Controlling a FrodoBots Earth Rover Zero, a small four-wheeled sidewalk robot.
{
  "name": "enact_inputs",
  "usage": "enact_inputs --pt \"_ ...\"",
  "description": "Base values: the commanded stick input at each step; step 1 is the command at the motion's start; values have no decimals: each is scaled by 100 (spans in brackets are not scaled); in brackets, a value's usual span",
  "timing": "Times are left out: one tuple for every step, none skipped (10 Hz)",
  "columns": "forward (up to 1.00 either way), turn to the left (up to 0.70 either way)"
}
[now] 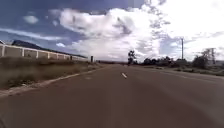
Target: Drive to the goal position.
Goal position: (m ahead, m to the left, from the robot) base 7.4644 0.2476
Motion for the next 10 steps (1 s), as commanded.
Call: enact_inputs --pt "100 0" --pt "100 0" --pt "100 0" --pt "100 0" --pt "100 0" --pt "100 0" --pt "100 0" --pt "100 0" --pt "100 0" --pt "100 0"
